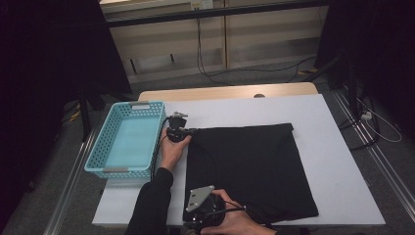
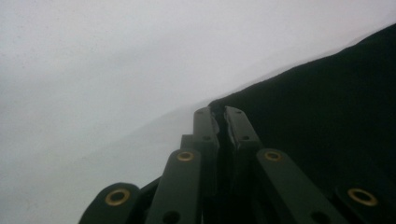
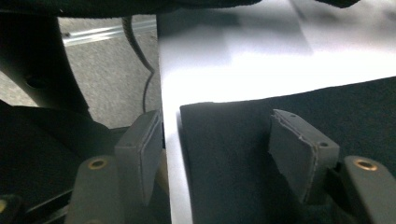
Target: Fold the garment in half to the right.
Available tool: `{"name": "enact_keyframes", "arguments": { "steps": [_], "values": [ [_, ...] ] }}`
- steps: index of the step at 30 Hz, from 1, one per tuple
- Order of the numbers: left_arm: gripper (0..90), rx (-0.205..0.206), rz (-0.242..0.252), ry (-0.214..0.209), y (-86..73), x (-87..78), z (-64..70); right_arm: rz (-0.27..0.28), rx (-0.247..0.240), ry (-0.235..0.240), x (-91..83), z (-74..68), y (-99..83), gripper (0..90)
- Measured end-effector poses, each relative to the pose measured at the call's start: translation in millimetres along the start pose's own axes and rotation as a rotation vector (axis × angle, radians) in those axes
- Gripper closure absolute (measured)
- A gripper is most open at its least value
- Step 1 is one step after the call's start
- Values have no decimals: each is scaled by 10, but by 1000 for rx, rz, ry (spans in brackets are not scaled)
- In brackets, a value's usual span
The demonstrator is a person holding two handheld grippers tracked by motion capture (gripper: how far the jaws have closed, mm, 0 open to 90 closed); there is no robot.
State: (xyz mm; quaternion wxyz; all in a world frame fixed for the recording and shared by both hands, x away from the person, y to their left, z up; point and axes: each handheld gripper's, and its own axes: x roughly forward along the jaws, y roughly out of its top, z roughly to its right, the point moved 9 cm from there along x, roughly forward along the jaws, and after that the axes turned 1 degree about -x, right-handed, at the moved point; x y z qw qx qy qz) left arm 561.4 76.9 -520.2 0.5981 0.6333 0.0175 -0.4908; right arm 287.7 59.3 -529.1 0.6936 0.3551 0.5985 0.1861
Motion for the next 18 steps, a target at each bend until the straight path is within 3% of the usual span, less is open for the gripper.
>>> {"name": "enact_keyframes", "arguments": {
  "steps": [5,11,16,18],
  "values": [
    [844,-15,23,-3,54,-31,7,-23,-5,-37,15,-15,3,378],
    [843,-21,31,0,67,-30,0,-11,17,-18,10,0,10,384],
    [843,-13,25,-4,78,-33,4,1,46,-21,-6,49,10,496],
    [843,-18,33,-6,96,-45,12,-4,25,-31,-6,47,8,520]
  ]
}}
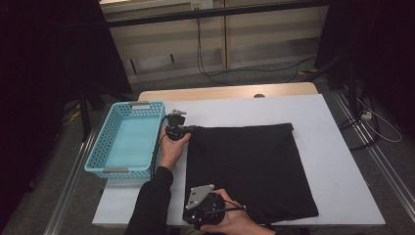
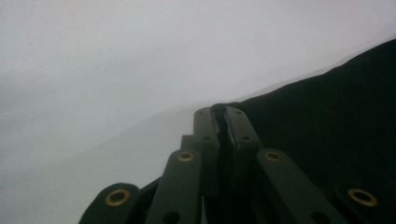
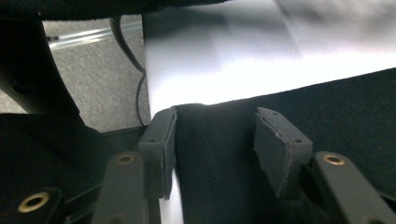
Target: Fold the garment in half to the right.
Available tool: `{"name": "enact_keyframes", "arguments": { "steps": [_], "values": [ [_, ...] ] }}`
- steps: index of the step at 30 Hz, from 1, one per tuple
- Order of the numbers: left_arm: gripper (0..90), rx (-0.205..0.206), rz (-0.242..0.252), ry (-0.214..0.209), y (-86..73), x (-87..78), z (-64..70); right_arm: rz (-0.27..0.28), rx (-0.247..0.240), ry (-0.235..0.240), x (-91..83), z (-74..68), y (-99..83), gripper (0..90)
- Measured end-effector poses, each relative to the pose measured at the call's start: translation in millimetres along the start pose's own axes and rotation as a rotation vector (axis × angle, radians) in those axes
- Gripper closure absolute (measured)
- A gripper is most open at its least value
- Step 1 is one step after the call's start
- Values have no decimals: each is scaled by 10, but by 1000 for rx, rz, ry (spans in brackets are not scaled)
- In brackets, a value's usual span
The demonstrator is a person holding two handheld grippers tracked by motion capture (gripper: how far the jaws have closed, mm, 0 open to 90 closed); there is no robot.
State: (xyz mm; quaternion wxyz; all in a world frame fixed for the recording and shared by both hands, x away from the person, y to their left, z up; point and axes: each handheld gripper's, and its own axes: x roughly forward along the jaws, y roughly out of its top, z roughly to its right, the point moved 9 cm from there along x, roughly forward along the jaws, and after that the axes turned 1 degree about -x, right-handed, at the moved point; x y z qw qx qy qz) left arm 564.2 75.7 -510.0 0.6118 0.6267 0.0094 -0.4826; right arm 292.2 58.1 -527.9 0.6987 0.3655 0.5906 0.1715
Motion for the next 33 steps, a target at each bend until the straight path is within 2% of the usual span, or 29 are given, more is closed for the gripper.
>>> {"name": "enact_keyframes", "arguments": {
  "steps": [2,3,9,14,20,30,33],
  "values": [
    [843,0,5,1,11,-9,-1,-2,-3,1,-1,-10,1,548],
    [843,-5,9,-3,32,-26,-1,3,1,3,-6,-14,5,660],
    [843,-10,20,-1,82,-34,9,3,20,2,-19,24,4,851],
    [845,-20,35,-9,132,-60,17,20,29,9,-49,33,19,877],
    [846,-26,57,-25,197,-134,29,69,51,15,-153,50,99,880],
    [848,-41,101,-19,314,-255,44,139,66,16,-352,82,258,881],
    [848,-35,104,-12,340,-284,49,152,63,17,-399,90,295,881]
  ]
}}
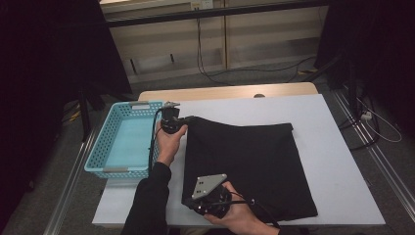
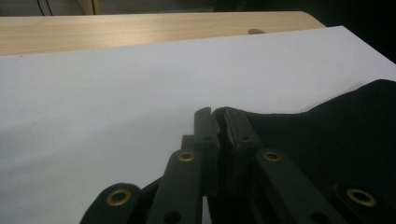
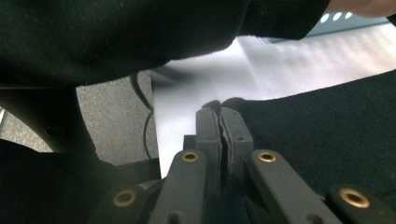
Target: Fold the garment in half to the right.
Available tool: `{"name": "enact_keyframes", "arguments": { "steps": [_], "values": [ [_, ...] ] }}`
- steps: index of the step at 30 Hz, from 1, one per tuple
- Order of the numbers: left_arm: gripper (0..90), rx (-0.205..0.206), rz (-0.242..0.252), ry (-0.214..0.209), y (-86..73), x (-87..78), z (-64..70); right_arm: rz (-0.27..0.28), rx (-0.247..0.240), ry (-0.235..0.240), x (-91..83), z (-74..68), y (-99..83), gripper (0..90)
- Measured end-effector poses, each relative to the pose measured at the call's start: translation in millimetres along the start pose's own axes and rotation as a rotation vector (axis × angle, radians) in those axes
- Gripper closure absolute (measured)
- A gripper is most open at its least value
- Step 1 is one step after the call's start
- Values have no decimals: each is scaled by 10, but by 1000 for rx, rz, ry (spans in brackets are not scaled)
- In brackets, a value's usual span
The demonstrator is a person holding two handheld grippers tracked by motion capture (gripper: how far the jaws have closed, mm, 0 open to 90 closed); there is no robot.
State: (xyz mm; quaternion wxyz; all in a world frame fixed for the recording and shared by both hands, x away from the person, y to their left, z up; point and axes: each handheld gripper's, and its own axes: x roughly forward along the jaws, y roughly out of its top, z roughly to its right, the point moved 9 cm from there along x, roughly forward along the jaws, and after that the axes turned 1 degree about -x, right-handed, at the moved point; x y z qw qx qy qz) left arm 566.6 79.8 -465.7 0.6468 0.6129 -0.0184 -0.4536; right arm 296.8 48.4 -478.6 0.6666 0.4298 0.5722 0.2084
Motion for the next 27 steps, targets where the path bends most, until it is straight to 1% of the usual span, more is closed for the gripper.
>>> {"name": "enact_keyframes", "arguments": {
  "steps": [1,6,9,12,13,15,20,24,27],
  "values": [
    [848,6,3,-1,14,-6,4,5,1,-2,-18,3,16,881],
    [848,6,11,1,75,-40,14,30,9,-1,-114,46,78,881],
    [849,6,14,-2,107,-70,25,43,17,3,-140,39,114,882],
    [848,2,15,1,126,-95,31,48,13,5,-158,30,139,882],
    [848,8,19,3,148,-126,30,56,9,2,-185,20,173,882],
    [849,8,20,2,155,-140,29,57,1,0,-193,20,181,882],
    [848,2,25,15,189,-224,-26,75,5,-4,-244,13,241,882],
    [848,4,36,20,239,-278,-39,101,8,-2,-275,10,313,883],
    [848,6,42,21,261,-314,-41,112,-1,0,-299,1,365,884]
  ]
}}
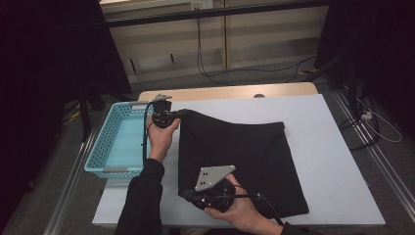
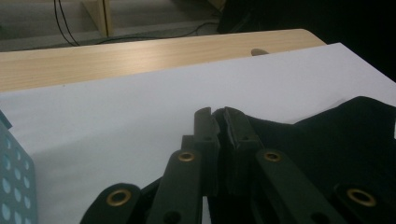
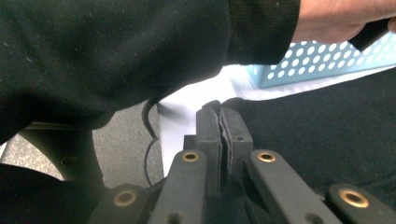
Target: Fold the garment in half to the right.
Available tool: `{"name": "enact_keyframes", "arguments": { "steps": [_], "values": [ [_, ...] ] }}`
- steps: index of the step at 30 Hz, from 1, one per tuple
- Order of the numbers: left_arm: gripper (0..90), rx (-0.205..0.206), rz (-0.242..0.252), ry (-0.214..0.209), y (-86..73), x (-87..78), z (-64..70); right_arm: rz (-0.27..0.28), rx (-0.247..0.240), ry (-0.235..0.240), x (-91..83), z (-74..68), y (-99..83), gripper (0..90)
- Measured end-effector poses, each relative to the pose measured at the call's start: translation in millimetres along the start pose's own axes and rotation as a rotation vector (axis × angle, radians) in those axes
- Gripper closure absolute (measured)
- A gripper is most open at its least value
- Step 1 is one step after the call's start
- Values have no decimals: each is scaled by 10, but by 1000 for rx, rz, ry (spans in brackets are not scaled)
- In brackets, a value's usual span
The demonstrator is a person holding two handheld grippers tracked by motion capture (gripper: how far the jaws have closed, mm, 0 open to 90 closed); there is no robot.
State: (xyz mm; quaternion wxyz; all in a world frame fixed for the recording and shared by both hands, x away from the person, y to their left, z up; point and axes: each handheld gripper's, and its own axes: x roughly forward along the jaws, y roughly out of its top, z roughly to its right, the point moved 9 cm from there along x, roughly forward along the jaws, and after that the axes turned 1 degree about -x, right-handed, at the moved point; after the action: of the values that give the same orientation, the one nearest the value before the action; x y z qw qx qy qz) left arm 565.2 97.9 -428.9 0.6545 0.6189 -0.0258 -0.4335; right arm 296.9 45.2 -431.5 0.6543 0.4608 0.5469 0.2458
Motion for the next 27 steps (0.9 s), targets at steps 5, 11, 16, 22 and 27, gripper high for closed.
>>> {"name": "enact_keyframes", "arguments": {
  "steps": [5,11,16,22,27],
  "values": [
    [848,4,3,7,18,-39,-38,12,-7,0,-10,-13,64,884],
    [848,9,9,12,52,-74,-68,32,-14,3,2,-14,140,884],
    [848,11,26,13,117,-119,-66,46,-16,7,21,-3,196,884],
    [848,14,27,17,158,-206,-124,63,-30,17,29,-23,288,884],
    [848,9,35,22,195,-258,-184,66,-39,24,88,-51,337,884]
  ]
}}
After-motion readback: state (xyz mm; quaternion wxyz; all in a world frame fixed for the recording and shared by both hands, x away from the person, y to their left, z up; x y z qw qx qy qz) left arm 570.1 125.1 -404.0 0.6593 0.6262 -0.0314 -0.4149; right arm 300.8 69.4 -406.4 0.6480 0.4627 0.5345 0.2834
